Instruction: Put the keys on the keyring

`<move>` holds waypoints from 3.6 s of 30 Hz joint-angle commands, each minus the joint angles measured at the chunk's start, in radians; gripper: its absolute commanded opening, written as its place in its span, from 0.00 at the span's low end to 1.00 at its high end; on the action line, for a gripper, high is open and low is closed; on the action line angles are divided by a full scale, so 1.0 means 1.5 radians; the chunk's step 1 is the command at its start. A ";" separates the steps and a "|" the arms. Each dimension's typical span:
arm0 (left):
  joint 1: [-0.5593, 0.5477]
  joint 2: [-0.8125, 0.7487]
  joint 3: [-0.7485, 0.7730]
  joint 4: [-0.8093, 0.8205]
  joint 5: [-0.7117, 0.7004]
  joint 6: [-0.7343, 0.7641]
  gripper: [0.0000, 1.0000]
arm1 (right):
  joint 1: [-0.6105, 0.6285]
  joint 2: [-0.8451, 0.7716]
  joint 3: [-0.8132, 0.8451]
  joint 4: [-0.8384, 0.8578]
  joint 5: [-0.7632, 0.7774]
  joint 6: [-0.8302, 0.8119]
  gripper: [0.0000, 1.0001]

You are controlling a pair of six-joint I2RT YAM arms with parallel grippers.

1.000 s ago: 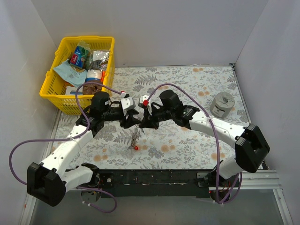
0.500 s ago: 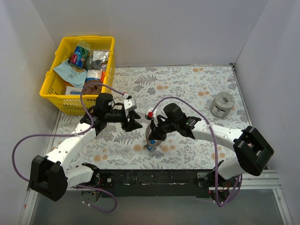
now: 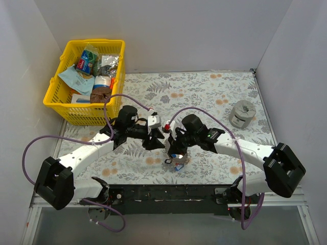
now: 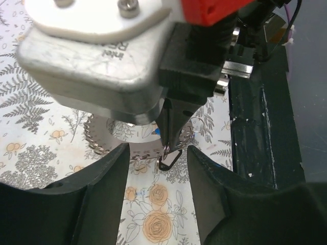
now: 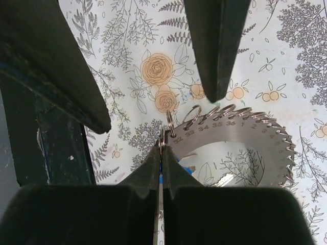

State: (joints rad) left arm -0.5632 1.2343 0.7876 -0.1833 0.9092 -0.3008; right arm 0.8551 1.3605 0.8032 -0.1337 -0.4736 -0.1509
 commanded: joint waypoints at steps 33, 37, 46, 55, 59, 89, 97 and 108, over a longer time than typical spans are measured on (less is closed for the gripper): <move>-0.049 0.034 -0.028 0.046 0.042 0.014 0.31 | 0.000 -0.083 -0.008 0.032 -0.039 -0.052 0.01; -0.050 0.031 -0.032 0.045 0.043 0.012 0.29 | 0.000 -0.089 -0.016 0.047 -0.035 -0.049 0.01; -0.048 -0.033 -0.086 0.154 -0.004 -0.055 0.33 | 0.000 -0.099 -0.026 0.060 -0.042 -0.045 0.01; -0.047 -0.021 -0.083 0.170 0.015 -0.054 0.33 | 0.000 -0.110 -0.031 0.065 -0.036 -0.047 0.01; -0.047 -0.021 -0.088 0.184 0.017 -0.059 0.32 | 0.000 -0.118 -0.036 0.073 -0.033 -0.045 0.01; -0.021 -0.034 -0.093 0.200 0.059 -0.051 0.31 | -0.005 -0.142 -0.050 0.083 -0.029 -0.044 0.01; -0.023 -0.006 -0.080 0.198 0.081 -0.049 0.30 | -0.005 -0.145 -0.052 0.100 -0.031 -0.042 0.01; -0.028 0.014 -0.070 0.195 0.087 -0.045 0.29 | -0.005 -0.141 -0.053 0.103 -0.035 -0.042 0.01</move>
State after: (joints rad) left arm -0.5995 1.2480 0.6464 0.1139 1.0153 -0.3855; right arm 0.8520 1.1706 0.7231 -0.0422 -0.5037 -0.2134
